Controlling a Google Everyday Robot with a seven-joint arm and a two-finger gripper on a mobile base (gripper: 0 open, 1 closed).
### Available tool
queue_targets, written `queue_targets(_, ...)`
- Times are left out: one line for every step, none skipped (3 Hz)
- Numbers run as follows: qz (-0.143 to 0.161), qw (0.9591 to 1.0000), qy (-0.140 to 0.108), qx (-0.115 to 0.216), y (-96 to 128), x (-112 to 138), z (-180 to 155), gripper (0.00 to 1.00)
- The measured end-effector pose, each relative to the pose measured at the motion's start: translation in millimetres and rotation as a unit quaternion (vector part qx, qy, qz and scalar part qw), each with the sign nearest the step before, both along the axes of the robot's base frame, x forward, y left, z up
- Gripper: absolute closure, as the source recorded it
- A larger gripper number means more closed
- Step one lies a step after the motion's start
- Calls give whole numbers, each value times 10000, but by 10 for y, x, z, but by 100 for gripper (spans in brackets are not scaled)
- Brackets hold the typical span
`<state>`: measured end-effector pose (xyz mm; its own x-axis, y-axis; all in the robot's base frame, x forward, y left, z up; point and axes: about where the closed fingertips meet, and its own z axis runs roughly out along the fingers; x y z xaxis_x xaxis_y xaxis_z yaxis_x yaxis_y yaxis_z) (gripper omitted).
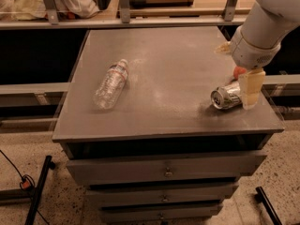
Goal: Move 7up can near water bottle
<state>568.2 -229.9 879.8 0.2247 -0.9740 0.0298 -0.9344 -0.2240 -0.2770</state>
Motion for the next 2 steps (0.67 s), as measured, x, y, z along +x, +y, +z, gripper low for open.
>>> queue_targets(433,9988,215,20,-30,-42,-180,0)
queue_targets(682,9968,414,-34,-93,-108,-348,17)
